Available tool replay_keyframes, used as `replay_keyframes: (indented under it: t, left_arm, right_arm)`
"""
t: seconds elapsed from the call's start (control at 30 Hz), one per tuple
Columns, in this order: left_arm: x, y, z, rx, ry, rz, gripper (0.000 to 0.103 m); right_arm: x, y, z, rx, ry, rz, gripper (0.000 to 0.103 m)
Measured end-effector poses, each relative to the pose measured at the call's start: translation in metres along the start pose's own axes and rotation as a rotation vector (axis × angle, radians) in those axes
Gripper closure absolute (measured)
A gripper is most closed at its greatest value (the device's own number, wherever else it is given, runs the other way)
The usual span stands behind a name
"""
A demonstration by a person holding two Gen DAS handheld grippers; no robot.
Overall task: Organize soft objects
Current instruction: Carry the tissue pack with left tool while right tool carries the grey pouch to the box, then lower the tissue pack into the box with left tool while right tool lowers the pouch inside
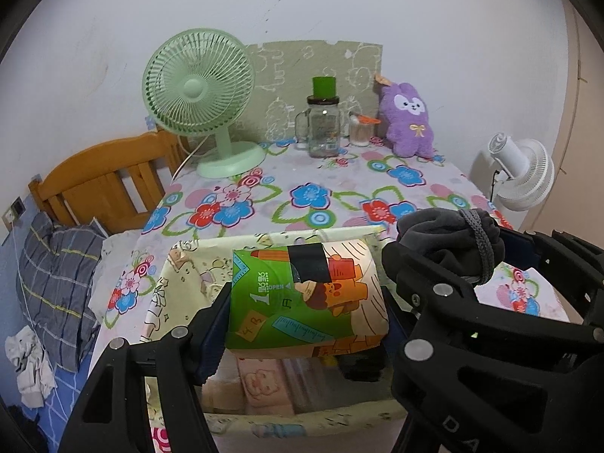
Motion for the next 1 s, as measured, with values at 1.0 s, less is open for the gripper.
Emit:
replay_keyframes:
  t: [1.0]
  left_arm:
    - [-0.035,-0.030,0.052,0.092,-0.013,0.088,0.013]
  right_arm:
    - [-0.058,-0.012,0.054,0.071,0.074,0.101,0.040]
Point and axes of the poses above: each gripper's, at about its wrist camera, not at the fingertips, and x roughly against the way its jaws point, z to its left, y to its top, the point moved 2 cm from there along -x, roughly the way its jaws point, and after that the axes turned 11 degrees about -x, right-handed, at the moved point
